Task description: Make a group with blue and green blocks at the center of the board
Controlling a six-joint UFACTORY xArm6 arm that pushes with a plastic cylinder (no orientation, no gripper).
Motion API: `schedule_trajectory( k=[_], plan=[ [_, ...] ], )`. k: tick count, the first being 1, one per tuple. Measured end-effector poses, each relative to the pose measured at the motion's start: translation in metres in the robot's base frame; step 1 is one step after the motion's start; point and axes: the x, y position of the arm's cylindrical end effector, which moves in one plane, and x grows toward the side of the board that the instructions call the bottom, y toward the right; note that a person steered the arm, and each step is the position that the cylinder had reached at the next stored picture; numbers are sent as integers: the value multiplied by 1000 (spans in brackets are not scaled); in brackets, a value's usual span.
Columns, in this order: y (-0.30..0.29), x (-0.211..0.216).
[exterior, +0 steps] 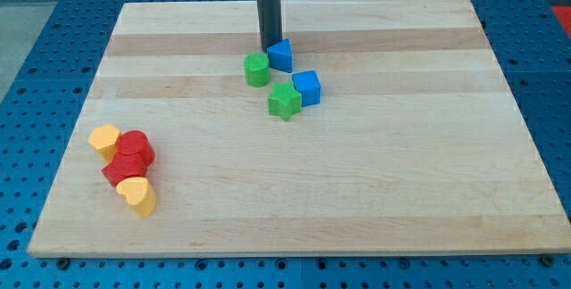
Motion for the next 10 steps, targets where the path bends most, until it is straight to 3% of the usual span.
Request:
schedule_trajectory(
  k=[3,7,10],
  plan=[
    [1,32],
    [-74,16],
    [-72,39]
  ],
)
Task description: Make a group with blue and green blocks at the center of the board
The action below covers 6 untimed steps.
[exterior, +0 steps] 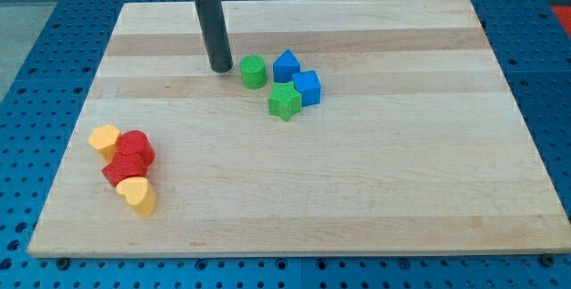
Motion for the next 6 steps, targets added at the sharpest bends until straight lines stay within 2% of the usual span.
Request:
schedule_trajectory(
  k=[3,5,6],
  plan=[
    [47,2],
    [46,1],
    [30,-39]
  ],
)
